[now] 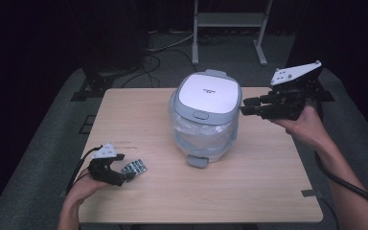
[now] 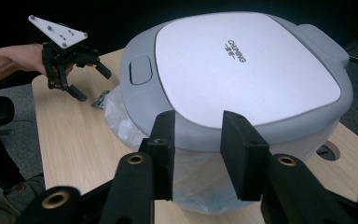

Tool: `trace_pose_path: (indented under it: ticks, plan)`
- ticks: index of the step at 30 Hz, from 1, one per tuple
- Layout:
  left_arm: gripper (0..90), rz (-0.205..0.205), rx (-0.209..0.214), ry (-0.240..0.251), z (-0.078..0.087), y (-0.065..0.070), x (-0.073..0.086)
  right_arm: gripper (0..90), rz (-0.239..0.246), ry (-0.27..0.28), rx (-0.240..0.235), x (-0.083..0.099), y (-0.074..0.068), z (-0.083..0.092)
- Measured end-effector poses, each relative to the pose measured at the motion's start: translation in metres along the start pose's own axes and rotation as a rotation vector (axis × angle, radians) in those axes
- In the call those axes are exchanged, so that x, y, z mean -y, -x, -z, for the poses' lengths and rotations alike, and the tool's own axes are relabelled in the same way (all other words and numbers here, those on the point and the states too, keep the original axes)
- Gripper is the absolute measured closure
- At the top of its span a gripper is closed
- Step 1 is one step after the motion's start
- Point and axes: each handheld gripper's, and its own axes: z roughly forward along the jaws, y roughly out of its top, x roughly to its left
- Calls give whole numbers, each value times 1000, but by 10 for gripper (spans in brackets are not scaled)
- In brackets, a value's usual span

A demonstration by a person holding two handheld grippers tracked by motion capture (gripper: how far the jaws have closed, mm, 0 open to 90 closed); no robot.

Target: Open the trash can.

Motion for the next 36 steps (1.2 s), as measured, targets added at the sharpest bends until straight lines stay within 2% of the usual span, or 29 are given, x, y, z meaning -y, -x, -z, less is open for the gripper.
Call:
trace_pose_path:
  ticks: [12,21,36]
  plan:
    - [88,9,-4,6,4,-2,1,737,36,-19,-16,-24,-4,-15]
    - [88,12,-2,5,5,-2,2,802,65,-35,-52,-35,-10,-33]
    - [88,15,0,5,6,-2,3,805,95,-51,-105,-45,-21,-60]
